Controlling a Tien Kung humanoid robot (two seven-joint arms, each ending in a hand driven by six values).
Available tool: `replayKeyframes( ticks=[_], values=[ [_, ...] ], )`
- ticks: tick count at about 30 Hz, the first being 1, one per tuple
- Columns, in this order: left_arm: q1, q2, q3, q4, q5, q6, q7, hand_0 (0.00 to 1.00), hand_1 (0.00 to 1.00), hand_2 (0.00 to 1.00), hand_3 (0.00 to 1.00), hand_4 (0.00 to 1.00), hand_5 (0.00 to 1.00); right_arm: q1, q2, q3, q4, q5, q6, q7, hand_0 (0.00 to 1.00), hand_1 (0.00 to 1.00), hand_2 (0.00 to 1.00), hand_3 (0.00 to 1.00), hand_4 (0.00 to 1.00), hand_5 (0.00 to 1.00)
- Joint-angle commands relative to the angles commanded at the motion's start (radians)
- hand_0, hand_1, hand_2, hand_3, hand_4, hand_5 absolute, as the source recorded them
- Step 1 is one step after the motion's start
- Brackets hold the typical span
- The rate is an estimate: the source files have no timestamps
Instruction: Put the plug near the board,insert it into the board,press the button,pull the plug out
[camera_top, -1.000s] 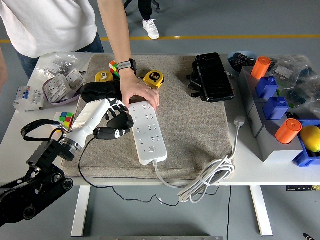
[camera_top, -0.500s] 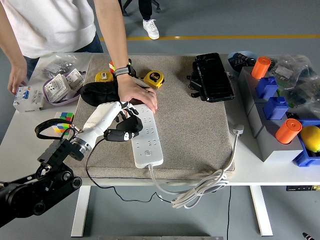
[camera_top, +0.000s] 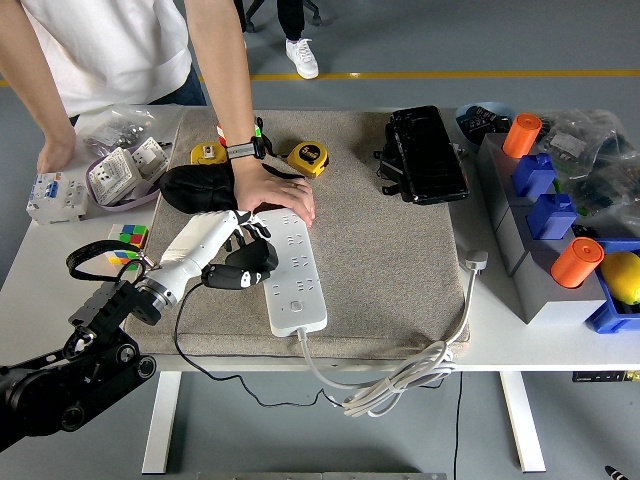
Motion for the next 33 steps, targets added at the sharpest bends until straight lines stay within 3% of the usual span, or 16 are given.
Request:
replayKeyframes(
  ticks=[13, 14, 25, 26, 31, 32, 33],
  values=[
    [-0.002, 0.0, 0.004, 0.012, 0.003, -0.002, -0.002, 0.289, 0.401, 0.472, 0.543, 0.831, 0.002, -0.001, 0.0, 0.0, 0.001, -0.001, 0.0, 0.0, 0.632, 0.684, 0.692, 0.576, 0.855, 0.511],
    [-0.002, 0.0, 0.004, 0.012, 0.004, -0.003, -0.001, 0.305, 0.467, 0.52, 0.559, 0.835, 0.002, -0.001, -0.001, -0.001, 0.001, 0.0, 0.0, 0.0, 0.633, 0.684, 0.692, 0.576, 0.856, 0.511],
    [-0.002, 0.002, -0.003, 0.008, 0.017, -0.03, 0.019, 0.324, 0.505, 0.548, 0.571, 0.836, 0.002, 0.0, 0.0, 0.003, 0.004, -0.003, -0.001, 0.001, 0.633, 0.684, 0.692, 0.577, 0.856, 0.51],
    [-0.001, 0.002, -0.003, 0.007, 0.016, -0.032, 0.019, 0.359, 0.527, 0.571, 0.574, 0.941, 0.017, 0.0, 0.0, 0.003, 0.004, -0.003, -0.001, 0.001, 0.631, 0.684, 0.692, 0.578, 0.858, 0.509],
    [0.003, 0.005, -0.013, -0.001, 0.01, -0.051, 0.023, 0.359, 0.527, 0.571, 0.574, 0.941, 0.017, -0.001, -0.001, 0.002, 0.004, -0.002, 0.0, 0.001, 0.631, 0.684, 0.692, 0.578, 0.858, 0.509],
    [0.003, 0.005, -0.014, -0.001, 0.009, -0.056, 0.025, 0.391, 0.589, 0.599, 0.607, 0.998, 0.13, -0.001, -0.001, 0.001, 0.004, -0.002, 0.0, 0.001, 0.632, 0.684, 0.692, 0.578, 0.857, 0.508],
    [0.004, 0.006, -0.016, -0.001, 0.006, -0.059, 0.026, 0.391, 0.589, 0.599, 0.607, 0.998, 0.13, -0.001, 0.0, 0.001, 0.004, -0.002, 0.0, 0.001, 0.632, 0.684, 0.692, 0.578, 0.857, 0.508]
  ],
)
